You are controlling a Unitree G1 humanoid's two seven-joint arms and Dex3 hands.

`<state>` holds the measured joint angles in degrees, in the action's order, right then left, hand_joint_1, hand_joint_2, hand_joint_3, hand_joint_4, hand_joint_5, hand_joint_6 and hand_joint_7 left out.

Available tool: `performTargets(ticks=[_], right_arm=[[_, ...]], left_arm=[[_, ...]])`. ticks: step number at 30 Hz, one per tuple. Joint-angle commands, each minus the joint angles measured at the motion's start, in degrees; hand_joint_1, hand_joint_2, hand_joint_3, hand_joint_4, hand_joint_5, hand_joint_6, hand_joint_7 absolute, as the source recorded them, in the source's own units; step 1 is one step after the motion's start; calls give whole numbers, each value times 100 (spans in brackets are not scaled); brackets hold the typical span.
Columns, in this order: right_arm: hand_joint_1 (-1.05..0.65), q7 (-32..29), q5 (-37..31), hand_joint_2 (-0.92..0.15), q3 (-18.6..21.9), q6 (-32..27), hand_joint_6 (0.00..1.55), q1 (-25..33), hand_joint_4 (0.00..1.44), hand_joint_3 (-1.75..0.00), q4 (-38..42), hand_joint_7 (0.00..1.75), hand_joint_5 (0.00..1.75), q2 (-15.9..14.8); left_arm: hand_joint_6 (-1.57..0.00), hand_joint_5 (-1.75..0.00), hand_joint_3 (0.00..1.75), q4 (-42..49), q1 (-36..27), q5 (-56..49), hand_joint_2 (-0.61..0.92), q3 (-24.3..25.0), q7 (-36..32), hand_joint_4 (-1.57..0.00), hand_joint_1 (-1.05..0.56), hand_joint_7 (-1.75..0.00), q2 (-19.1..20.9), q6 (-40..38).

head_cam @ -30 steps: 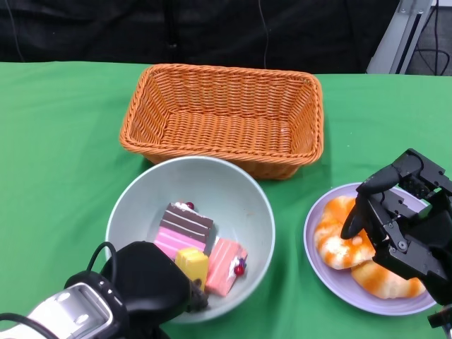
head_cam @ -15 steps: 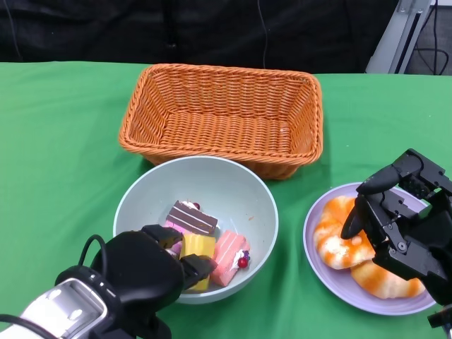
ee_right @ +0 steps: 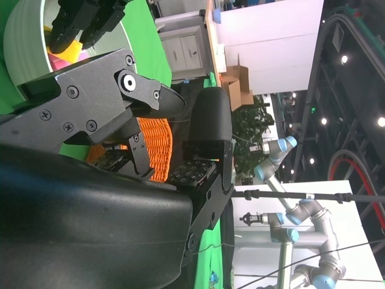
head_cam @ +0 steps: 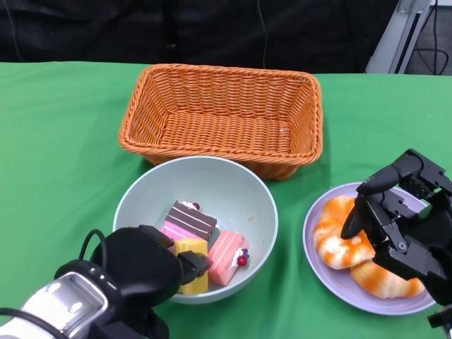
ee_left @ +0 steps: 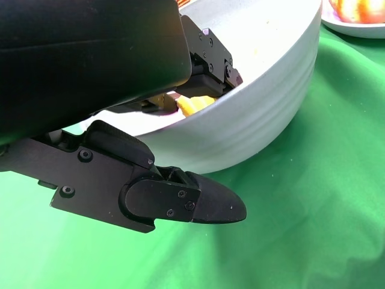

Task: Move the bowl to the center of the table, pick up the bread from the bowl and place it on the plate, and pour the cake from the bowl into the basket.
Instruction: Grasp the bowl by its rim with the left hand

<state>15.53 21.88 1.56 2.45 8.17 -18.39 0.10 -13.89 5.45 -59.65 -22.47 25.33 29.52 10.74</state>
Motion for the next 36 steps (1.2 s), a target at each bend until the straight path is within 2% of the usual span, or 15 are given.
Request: performTargets(ticks=[1,6,11,14,18,22,23,24,26,28,29,30,33,34,36], right_arm=[[-12,10,1,-69,41,54,65,-4,69,-81,10,123,162,-37],[-13,-9,-29,-68,34,47,65,-14,70,-81,7,125,162,-36],[-12,-23,-49,-67,21,34,66,-9,70,-83,-9,126,162,-34],[-12,-46,-62,-67,13,14,66,-4,70,-84,-28,126,161,-30],[-11,-30,-14,-67,3,-1,65,-10,70,-86,-13,125,161,-21],[-12,-20,19,-67,4,-16,65,-16,70,-86,-1,125,162,-17],[-12,-23,23,-67,5,-20,65,-17,70,-85,2,125,162,-16],[-12,-24,23,-67,6,-22,65,-18,70,-85,4,125,162,-15],[-12,-30,48,-68,9,-46,66,-13,70,-84,-8,125,162,-7],[-11,-13,69,-70,13,-28,66,-6,70,-84,-8,124,161,-2],[-10,-7,58,-70,15,-6,66,-3,70,-84,-5,124,161,-5],[-10,-6,7,-70,13,39,66,-2,71,-84,5,123,161,-15],[-12,-19,-76,-69,17,100,66,10,71,-84,-1,123,161,-27],[-12,-26,-107,-68,15,118,66,14,71,-83,-4,123,161,-31],[-13,-24,-91,-67,17,112,66,28,71,-84,-20,123,160,-24]], left_arm=[[-49,-11,26,31,-22,4,92,-12,41,-54,-73,-5,113,-34],[-58,-12,23,62,-56,148,92,39,-94,-66,-69,-5,138,55],[-79,-11,13,508,-39,404,92,91,-1109,-93,-45,-6,162,638],[-82,-12,12,745,6,509,92,99,-1479,-97,-41,-6,158,883],[-102,-17,10,1312,149,795,92,100,-2071,-110,-28,-11,138,1424],[-114,-23,7,1752,296,871,92,61,-2393,-115,-27,-12,141,1747],[-116,-36,7,1849,326,876,92,53,-2470,-111,-27,-10,136,1808],[-119,-62,6,1912,347,879,92,46,-2526,-99,-27,-8,134,1850],[-120,-79,6,2024,385,883,92,30,-2603,-91,-27,-6,132,1913],[-122,-124,8,2186,427,883,92,8,-2730,-74,-28,-11,114,1997],[-114,-138,9,2249,443,881,92,-3,-2783,-68,-27,-28,108,2034],[-96,-147,10,2309,459,888,92,-13,-2835,-64,-27,-65,103,2078],[-79,-155,8,2586,518,864,92,-48,-3250,-63,-26,-105,52,2295],[-68,-166,7,2679,537,858,92,-56,-3397,-61,-25,-131,32,2366],[-53,-173,7,2968,600,926,92,-70,-3712,-60,-23,-161,-25,2595]])
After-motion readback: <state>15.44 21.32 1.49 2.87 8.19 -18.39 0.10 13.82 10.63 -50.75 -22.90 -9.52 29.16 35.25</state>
